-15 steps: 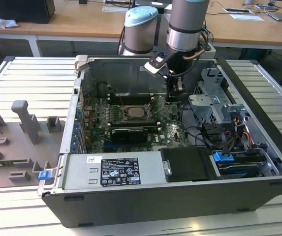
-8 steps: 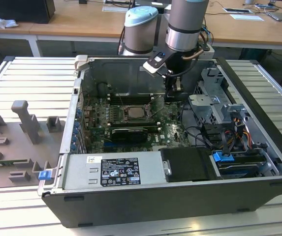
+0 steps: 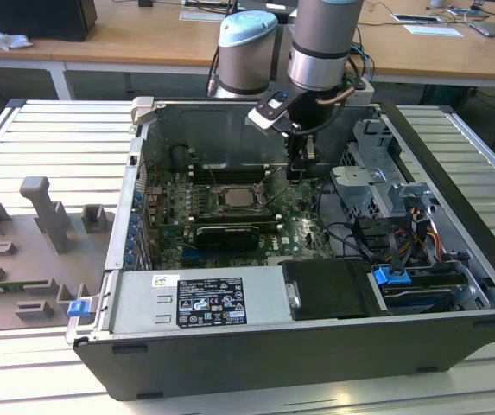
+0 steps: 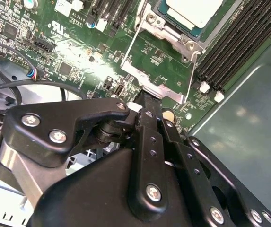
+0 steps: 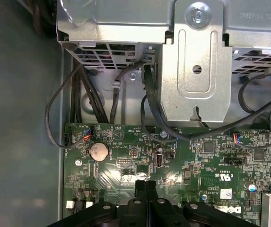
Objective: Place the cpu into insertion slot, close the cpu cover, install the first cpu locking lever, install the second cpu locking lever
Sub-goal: 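Close the cpu cover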
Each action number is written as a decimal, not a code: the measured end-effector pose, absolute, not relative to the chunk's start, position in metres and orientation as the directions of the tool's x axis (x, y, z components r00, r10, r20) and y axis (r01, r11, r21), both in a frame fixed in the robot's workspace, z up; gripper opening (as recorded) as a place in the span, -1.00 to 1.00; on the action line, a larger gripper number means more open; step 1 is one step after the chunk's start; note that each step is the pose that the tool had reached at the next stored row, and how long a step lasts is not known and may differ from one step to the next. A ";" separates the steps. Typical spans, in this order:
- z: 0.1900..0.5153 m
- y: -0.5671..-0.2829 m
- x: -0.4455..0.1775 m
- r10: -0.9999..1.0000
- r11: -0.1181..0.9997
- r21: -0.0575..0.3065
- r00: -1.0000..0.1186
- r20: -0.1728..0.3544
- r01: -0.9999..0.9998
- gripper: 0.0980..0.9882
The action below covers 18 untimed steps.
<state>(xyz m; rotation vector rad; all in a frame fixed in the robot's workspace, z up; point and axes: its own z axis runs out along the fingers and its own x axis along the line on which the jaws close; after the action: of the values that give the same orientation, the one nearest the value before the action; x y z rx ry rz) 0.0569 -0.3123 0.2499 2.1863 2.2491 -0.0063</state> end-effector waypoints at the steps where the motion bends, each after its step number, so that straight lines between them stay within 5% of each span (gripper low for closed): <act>1: 0.250 -0.312 0.057 1.000 0.028 0.001 -0.028 -0.006 1.000 -0.98; 18: 0.250 -0.312 0.046 1.000 0.029 0.001 -0.029 -0.005 1.000 -0.98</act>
<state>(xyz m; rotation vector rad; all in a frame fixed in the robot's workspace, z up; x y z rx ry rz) 0.0455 -0.3123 0.2499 2.1866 2.2498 -0.0050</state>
